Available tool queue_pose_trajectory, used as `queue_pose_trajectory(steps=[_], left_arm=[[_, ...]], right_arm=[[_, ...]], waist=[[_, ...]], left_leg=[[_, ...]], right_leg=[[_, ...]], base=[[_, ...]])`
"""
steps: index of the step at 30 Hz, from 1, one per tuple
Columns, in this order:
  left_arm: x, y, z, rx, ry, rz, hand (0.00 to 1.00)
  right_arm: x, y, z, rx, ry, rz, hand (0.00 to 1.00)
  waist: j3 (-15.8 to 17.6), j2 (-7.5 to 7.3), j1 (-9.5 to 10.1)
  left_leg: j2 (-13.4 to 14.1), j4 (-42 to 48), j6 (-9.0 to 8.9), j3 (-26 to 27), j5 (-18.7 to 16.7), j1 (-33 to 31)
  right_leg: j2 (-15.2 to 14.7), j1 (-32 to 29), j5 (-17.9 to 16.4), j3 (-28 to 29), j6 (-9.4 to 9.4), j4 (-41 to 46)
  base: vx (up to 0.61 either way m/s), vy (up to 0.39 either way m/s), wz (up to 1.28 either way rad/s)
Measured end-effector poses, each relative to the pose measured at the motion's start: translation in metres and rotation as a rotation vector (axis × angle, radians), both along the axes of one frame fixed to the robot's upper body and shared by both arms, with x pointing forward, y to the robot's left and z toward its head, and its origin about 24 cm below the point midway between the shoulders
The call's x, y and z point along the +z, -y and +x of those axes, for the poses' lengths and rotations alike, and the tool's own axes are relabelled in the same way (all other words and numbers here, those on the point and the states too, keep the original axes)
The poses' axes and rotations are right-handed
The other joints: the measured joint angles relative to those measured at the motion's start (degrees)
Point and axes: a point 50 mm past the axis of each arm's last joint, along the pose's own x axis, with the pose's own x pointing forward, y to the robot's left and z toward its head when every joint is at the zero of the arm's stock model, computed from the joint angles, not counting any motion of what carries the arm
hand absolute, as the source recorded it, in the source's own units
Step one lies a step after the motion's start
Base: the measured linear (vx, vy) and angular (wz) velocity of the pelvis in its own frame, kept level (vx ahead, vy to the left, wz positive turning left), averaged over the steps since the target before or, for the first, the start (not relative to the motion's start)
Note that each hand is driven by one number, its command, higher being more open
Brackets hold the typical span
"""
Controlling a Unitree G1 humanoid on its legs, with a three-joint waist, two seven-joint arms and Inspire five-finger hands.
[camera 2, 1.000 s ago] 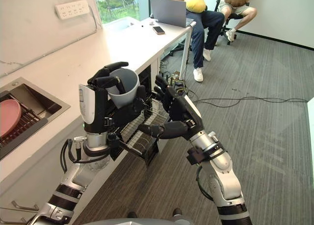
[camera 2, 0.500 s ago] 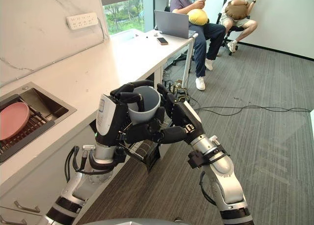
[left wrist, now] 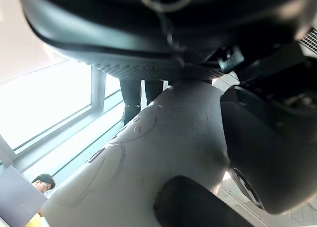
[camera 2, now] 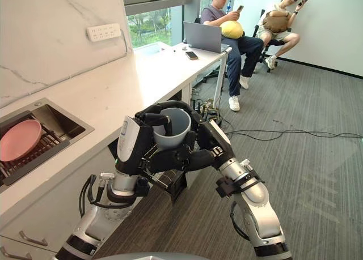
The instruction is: Walk over to the sink, pick up the cup, carry it to the dishwasher, place the cup inside the dishwasher, then close the dishwasher door
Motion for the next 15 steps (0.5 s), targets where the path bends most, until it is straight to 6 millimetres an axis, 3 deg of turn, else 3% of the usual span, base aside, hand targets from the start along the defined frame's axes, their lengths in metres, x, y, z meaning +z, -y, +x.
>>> queue_pose_trajectory(steps=[7,8,15], left_arm=[[-0.005,-0.001,-0.001,-0.006,-0.07,-0.035,0.0],[-0.005,-0.001,-0.001,-0.006,-0.074,-0.036,0.0],[-0.006,-0.003,0.001,0.005,-0.114,-0.083,0.0]], right_arm=[[-0.003,-0.009,0.0,0.008,-0.021,-0.003,1.0],[-0.003,-0.01,0.001,0.01,-0.02,-0.007,0.0],[0.001,-0.017,0.006,0.001,-0.018,-0.021,0.0]], waist=[[-1.21,0.03,0.29],[-1.28,0.03,0.29],[-1.46,-0.06,0.98]], left_leg=[[-0.09,0.02,0.11,-0.85,0.12,-0.32],[-0.09,0.02,0.1,-0.88,0.13,-0.33],[-0.19,0.0,-0.01,-1.69,0.32,-0.38]], right_leg=[[-0.06,0.26,0.38,-0.93,0.06,-0.02],[-0.06,0.27,0.38,-0.97,0.06,-0.02],[-0.2,0.59,0.25,-1.8,0.02,0.0]], base=[[0.02,0.0,0.07],[0.01,0.003,0.05],[-0.01,0.006,0.06]])
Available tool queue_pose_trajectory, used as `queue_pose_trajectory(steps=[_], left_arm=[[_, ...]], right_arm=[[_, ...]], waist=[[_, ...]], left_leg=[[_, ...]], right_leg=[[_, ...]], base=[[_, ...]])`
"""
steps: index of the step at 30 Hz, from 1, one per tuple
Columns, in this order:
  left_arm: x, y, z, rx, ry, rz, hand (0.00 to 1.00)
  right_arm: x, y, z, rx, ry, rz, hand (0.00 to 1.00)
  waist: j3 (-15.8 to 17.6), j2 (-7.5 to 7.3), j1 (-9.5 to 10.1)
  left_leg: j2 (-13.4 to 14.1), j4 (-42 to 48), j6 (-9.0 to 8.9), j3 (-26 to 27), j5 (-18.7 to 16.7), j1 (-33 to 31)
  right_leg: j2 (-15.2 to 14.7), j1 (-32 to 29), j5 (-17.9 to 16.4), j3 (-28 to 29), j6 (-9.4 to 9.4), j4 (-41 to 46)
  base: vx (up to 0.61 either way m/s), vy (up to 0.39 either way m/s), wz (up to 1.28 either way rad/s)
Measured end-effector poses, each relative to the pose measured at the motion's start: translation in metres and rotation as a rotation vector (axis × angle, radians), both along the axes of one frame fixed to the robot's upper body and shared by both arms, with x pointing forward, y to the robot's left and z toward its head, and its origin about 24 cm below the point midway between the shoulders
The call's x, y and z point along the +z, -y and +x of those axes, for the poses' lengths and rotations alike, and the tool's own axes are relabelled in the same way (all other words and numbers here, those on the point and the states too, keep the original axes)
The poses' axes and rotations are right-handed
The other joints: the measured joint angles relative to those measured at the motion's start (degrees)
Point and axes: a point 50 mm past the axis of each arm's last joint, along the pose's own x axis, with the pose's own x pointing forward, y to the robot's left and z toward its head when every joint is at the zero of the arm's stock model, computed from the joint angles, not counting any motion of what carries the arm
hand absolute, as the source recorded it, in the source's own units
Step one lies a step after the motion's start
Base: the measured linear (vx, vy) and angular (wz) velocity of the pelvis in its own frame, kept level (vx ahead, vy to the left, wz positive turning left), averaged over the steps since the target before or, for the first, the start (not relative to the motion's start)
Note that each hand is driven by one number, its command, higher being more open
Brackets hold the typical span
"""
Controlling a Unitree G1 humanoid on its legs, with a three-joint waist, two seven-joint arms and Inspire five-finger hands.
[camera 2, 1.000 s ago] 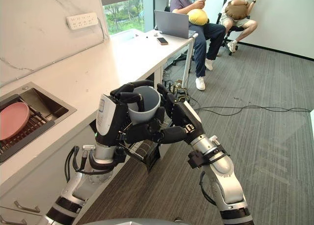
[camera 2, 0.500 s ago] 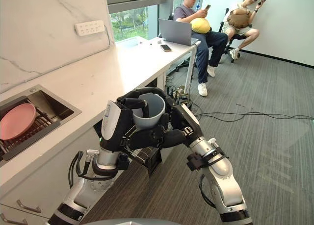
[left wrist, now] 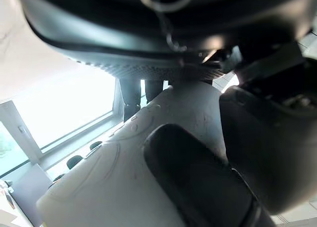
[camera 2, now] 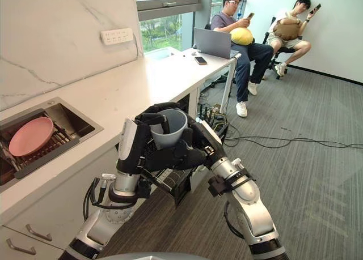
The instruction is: Walk over to the sink, pick up the cup, carry it to the dishwasher, place the cup inside the dishwasher, then close the dishwasher door
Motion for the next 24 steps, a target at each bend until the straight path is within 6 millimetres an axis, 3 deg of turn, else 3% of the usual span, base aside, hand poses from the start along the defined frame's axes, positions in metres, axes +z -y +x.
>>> queue_pose_trajectory(steps=[8,9,12,17,24], left_arm=[[0.0,-0.004,0.001,0.001,-0.042,-0.083,0.0],[0.0,-0.004,0.001,0.001,-0.05,-0.102,1.0],[0.0,-0.003,0.0,-0.013,-0.055,-0.117,1.0],[0.002,0.006,-0.012,-0.073,-0.098,-0.287,1.0],[-0.004,0.016,-0.025,-0.156,-0.135,-0.281,1.0]], right_arm=[[0.004,-0.004,0.007,-0.019,0.027,-0.044,0.0],[0.005,-0.004,0.008,-0.02,0.035,-0.048,0.0],[0.005,-0.005,0.009,-0.029,0.039,-0.049,0.0],[0.006,-0.008,0.009,-0.055,0.057,-0.006,0.0],[0.002,-0.003,0.015,-0.172,0.009,0.163,0.0]], waist=[[-0.01,-0.03,0.58],[-0.01,-0.04,0.62],[-0.02,-0.05,0.68],[0.0,-0.07,0.65],[0.01,-0.04,0.63]], left_leg=[[-0.01,0.0,-0.31,-1.26,0.18,-0.39],[0.0,0.0,-0.34,-1.39,0.21,-0.44],[0.01,0.0,-0.37,-1.69,0.27,-0.6],[0.07,-0.01,-0.38,-1.86,0.26,-0.72],[0.17,-0.01,-0.4,-2.12,0.28,-0.79]], right_leg=[[-0.04,0.27,-0.35,-1.24,-0.25,-0.02],[-0.04,0.3,-0.36,-1.38,-0.25,-0.03],[-0.04,0.31,-0.35,-1.68,-0.24,-0.03],[-0.04,0.31,-0.41,-1.87,-0.13,-0.09],[-0.05,0.42,-0.46,-2.17,-0.05,-0.02]], base=[[-0.01,0.006,0.08],[0.0,0.005,0.06],[0.0,0.004,0.06],[0.0,0.0,0.0],[0.0,0.001,0.0]])
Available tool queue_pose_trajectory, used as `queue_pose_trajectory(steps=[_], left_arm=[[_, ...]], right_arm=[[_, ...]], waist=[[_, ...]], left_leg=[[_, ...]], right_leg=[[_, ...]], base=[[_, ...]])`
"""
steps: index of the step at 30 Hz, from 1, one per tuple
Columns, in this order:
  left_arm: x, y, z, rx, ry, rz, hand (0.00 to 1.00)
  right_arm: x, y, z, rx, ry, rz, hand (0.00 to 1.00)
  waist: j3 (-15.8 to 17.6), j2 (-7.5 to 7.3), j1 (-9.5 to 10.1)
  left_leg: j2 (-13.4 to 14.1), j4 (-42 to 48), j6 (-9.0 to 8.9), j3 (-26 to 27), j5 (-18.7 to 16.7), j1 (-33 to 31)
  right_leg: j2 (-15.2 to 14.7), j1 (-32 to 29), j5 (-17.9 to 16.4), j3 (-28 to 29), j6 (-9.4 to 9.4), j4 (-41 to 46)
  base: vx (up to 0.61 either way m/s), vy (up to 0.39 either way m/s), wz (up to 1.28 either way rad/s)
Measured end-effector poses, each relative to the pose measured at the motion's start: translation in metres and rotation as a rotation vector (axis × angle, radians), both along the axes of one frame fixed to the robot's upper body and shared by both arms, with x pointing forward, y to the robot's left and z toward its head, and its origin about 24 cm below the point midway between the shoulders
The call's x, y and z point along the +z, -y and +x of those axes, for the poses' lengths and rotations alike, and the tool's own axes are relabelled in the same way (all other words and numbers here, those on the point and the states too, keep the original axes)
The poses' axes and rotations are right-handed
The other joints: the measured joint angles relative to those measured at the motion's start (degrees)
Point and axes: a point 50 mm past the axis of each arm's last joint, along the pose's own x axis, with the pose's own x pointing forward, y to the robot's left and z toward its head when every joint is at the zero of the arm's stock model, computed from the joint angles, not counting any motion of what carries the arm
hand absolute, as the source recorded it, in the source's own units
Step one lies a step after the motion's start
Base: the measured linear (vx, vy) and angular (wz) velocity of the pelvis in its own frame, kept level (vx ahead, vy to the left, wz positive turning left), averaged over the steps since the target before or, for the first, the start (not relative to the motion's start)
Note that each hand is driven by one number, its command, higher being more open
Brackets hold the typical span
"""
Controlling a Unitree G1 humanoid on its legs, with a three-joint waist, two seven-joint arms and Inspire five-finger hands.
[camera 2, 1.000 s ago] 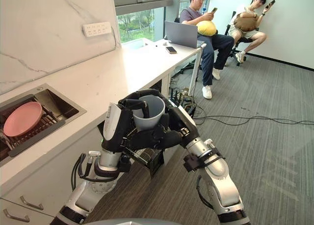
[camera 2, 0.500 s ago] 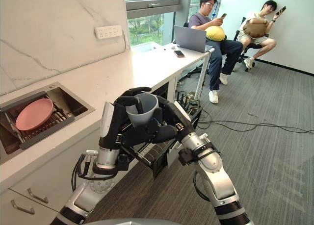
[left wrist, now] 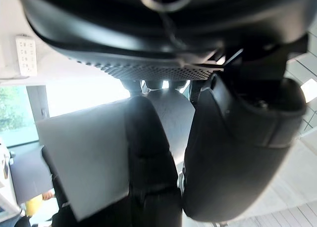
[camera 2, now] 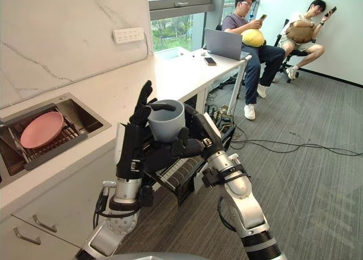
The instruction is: Walk over to the sink, pick up the cup, carry it to the dishwasher, place the cup inside the dishwasher, then close the dishwasher door
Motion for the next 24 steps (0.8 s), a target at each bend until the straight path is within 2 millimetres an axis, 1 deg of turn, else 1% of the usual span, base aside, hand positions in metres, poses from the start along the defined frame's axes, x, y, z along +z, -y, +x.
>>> queue_pose_trajectory(steps=[3,6,9,12,14,15,16,17,18,20,21,24], left_arm=[[-0.004,-0.001,-0.003,-0.011,-0.022,0.02,1.0],[-0.011,-0.004,-0.006,-0.011,-0.056,0.041,1.0],[-0.017,-0.015,-0.006,0.043,-0.095,0.049,1.0],[-0.018,-0.028,-0.003,0.096,-0.126,0.002,1.0],[-0.019,-0.039,0.0,0.137,-0.168,-0.068,1.0],[-0.021,-0.042,0.001,0.135,-0.19,-0.094,1.0],[-0.026,-0.046,0.002,0.125,-0.251,-0.14,1.0],[-0.036,-0.048,0.004,0.107,-0.327,-0.169,1.0],[-0.043,-0.049,0.004,0.098,-0.372,-0.175,1.0],[-0.078,-0.051,0.001,0.067,-0.578,-0.151,1.0],[-0.087,-0.051,-0.002,0.063,-0.631,-0.143,1.0],[-0.138,-0.051,-0.026,0.013,-0.93,-0.068,1.0]], right_arm=[[-0.001,0.004,0.001,-0.048,-0.017,0.074,0.0],[0.002,0.01,0.002,-0.094,0.001,0.145,0.0],[0.007,0.019,0.002,-0.163,0.041,0.204,0.0],[0.006,0.03,0.0,-0.231,0.044,0.212,0.0],[-0.002,0.044,-0.002,-0.304,0.016,0.198,0.0],[-0.005,0.048,-0.003,-0.327,0.005,0.184,0.0],[-0.011,0.056,-0.002,-0.382,-0.019,0.127,0.0],[-0.017,0.064,-0.002,-0.43,-0.049,0.054,0.0],[-0.02,0.068,-0.002,-0.447,-0.067,0.021,0.0],[-0.03,0.081,0.0,-0.472,-0.139,-0.097,0.0],[-0.032,0.084,0.001,-0.472,-0.155,-0.119,0.0],[-0.047,0.1,0.011,-0.468,-0.261,-0.249,0.0]], waist=[[0.01,0.02,-0.11],[0.03,0.04,-0.14],[0.03,0.05,-0.12],[0.04,0.04,-0.06],[0.05,0.04,0.06],[0.05,0.04,0.09],[0.05,0.04,0.15],[0.05,0.04,0.23],[0.06,0.03,0.26],[0.12,-0.02,0.24],[0.15,-0.04,0.24],[0.26,-0.14,0.55]], left_leg=[[-0.02,0.0,0.0,-0.23,0.0,0.0],[-0.01,0.0,-0.01,-0.42,0.0,0.0],[-0.03,-0.01,-0.02,-0.74,-0.01,0.0],[-0.08,-0.01,-0.03,-1.07,-0.01,0.0],[-0.17,-0.01,-0.04,-1.27,-0.01,-0.06],[-0.2,-0.01,-0.04,-1.34,-0.01,-0.1],[-0.28,-0.01,-0.03,-1.53,-0.01,-0.21],[-0.35,-0.01,-0.02,-1.73,0.0,-0.23],[-0.4,-0.01,-0.01,-1.89,0.01,-0.23],[-0.54,-0.01,0.04,-2.48,0.05,-0.29],[-0.55,-0.01,0.05,-2.53,0.06,-0.31],[-0.41,0.0,0.18,-2.94,0.14,-0.64]], right_leg=[[0.01,0.17,-0.01,-0.28,0.01,0.0],[0.0,0.3,-0.09,-0.56,0.01,-0.02],[-0.03,0.49,-0.22,-0.95,0.03,-0.03],[-0.09,0.73,-0.3,-1.38,0.07,-0.09],[-0.2,0.79,-0.47,-1.64,0.09,-0.09],[-0.23,0.8,-0.48,-1.72,0.1,-0.08],[-0.29,0.8,-0.47,-1.9,0.12,-0.07],[-0.35,0.89,-0.45,-2.1,0.17,-0.07],[-0.38,0.98,-0.47,-2.24,0.23,-0.07],[-0.47,1.18,-0.57,-2.75,0.38,-0.06],[-0.47,1.19,-0.58,-2.8,0.38,-0.06],[-0.34,1.36,-0.42,-3.24,0.12,-0.43]], base=[[0.01,0.005,0.04],[0.01,0.004,0.04],[0.01,0.004,0.06],[0.0,0.005,0.08],[0.0,0.011,0.06],[0.01,0.014,0.06],[0.01,0.013,0.08],[0.01,0.013,0.09],[0.01,0.012,0.11],[0.01,0.012,0.11],[0.02,0.01,0.06],[0.02,0.0,0.07]])
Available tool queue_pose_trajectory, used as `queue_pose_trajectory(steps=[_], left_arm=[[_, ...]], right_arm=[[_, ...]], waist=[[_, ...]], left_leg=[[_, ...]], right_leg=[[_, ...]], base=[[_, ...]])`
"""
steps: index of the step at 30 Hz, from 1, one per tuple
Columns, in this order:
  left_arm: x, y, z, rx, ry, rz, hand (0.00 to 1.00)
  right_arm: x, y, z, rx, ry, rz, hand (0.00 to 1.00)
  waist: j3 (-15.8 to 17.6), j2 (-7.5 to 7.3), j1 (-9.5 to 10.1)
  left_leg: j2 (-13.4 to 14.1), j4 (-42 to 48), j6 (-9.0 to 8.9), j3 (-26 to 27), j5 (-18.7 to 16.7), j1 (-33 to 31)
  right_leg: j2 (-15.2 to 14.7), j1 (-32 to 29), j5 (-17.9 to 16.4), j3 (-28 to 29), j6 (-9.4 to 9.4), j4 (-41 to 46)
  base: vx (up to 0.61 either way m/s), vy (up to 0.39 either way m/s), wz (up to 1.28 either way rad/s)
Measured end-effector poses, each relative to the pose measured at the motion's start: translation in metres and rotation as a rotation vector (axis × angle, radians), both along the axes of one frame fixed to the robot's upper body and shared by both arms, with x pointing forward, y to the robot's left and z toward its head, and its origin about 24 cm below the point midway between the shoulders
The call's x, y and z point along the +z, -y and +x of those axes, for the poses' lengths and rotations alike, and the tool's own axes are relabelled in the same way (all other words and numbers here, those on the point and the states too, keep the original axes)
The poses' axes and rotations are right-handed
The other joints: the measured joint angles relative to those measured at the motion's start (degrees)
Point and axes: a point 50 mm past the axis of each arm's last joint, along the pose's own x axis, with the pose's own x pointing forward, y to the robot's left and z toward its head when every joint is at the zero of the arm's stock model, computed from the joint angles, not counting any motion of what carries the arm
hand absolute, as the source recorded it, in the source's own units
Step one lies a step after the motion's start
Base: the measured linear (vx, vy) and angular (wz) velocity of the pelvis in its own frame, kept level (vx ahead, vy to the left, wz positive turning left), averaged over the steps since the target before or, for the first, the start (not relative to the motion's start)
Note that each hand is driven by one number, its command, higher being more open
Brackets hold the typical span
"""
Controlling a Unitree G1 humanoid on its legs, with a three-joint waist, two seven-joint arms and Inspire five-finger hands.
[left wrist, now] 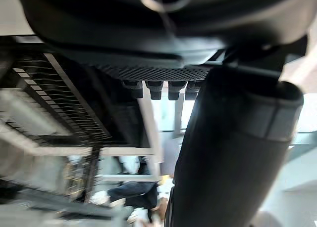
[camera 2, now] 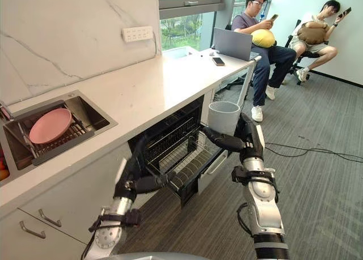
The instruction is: Walk over to the sink, pick up the cup, carry it to the dishwasher, place the cup inside the dishwasher, then close the dishwasher door
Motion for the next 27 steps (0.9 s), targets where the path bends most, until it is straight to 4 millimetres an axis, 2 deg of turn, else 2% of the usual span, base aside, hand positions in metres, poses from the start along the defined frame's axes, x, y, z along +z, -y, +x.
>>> queue_pose_trajectory(steps=[3,6,7,9,10,11,12,14,17,23,27], left_arm=[[-0.032,-0.004,-0.018,-0.052,-0.218,-0.022,1.0],[-0.068,-0.023,-0.04,-0.017,-0.443,-0.008,1.0],[-0.066,-0.031,-0.035,-0.01,-0.432,0.002,1.0],[-0.059,-0.051,-0.01,0.015,-0.369,0.058,1.0],[-0.057,-0.055,-0.004,0.024,-0.355,0.069,1.0],[-0.054,-0.064,0.006,0.046,-0.328,0.089,1.0],[-0.052,-0.068,0.011,0.054,-0.313,0.099,1.0],[-0.044,-0.074,0.024,0.076,-0.261,0.116,1.0],[-0.044,-0.073,0.026,0.076,-0.247,0.142,1.0],[-0.043,-0.077,0.03,0.109,-0.235,0.164,1.0],[-0.045,-0.079,0.032,0.109,-0.245,0.167,1.0]], right_arm=[[-0.007,0.007,0.011,0.012,-0.082,-0.063,0.0],[-0.007,0.011,0.04,0.045,-0.17,-0.144,0.0],[0.001,0.016,0.05,0.044,-0.173,-0.171,0.0],[0.037,0.032,0.08,0.02,-0.141,-0.246,0.0],[0.049,0.036,0.087,0.011,-0.122,-0.263,0.0],[0.076,0.04,0.1,-0.005,-0.074,-0.292,0.0],[0.09,0.042,0.106,-0.013,-0.047,-0.303,0.0],[0.136,0.044,0.121,-0.031,0.036,-0.356,0.0],[0.165,0.043,0.13,-0.031,0.068,-0.402,0.0],[0.207,0.033,0.139,0.027,0.1,-0.476,0.0],[0.22,0.031,0.142,0.068,0.067,-0.528,0.0]], waist=[[1.34,-0.05,0.42],[4.14,0.13,0.99],[5.88,0.09,1.48],[11.31,0.16,3.55],[12.59,0.15,4.1],[15.37,0.14,4.85],[16.76,0.18,5.03],[21.04,0.22,5.85],[24.25,0.3,6.82],[25.87,0.78,9.03],[26.53,1.21,9.95]], left_leg=[[-0.03,0.0,-0.19,-0.71,0.15,-0.5],[0.33,0.0,-0.54,-1.64,1.0,-3.2],[0.64,0.01,-0.63,-2.14,1.53,-4.8],[1.38,0.04,-0.78,-3.16,3.45,-9.47],[1.61,0.06,-0.85,-3.34,3.87,-10.53],[2.01,0.21,-0.61,-3.86,4.84,-12.48],[2.15,0.3,-0.56,-4.22,5.27,-13.37],[2.41,0.34,-0.52,-4.74,6.29,-16.15],[2.21,0.35,-0.51,-5.44,6.4,-17.16],[2.22,0.35,-0.58,-6.51,6.75,-20.44],[2.13,0.34,-0.86,-7.75,6.9,-22.4]], right_leg=[[0.16,-0.01,-0.04,-0.76,0.13,-0.51],[0.75,-1.76,0.35,-1.76,-0.01,-1.67],[0.98,-3.12,0.69,-2.19,-0.47,-1.58],[1.93,-7.0,2.55,-2.95,-1.58,-1.44],[2.19,-8.02,2.92,-3.06,-1.92,-1.43],[2.66,-9.72,3.44,-3.44,-2.38,-1.41],[2.83,-10.42,3.61,-3.75,-2.59,-1.4],[3.17,-13.0,4.07,-4.21,-2.95,-1.38],[3.09,-13.59,4.08,-4.71,-2.95,-1.37],[3.1,-16.77,4.04,-5.28,-2.95,-0.58],[2.93,-18.63,3.44,-6.47,-3.14,0.68]], base=[[-0.01,-0.01,0.12],[-0.05,-0.023,0.16],[-0.07,-0.035,0.25],[-0.08,-0.034,0.25],[-0.07,-0.043,0.19],[-0.03,-0.043,0.14],[-0.02,-0.055,0.18],[0.0,-0.044,0.12],[0.05,-0.007,0.12],[0.02,0.016,0.08],[0.0,0.029,0.15]])
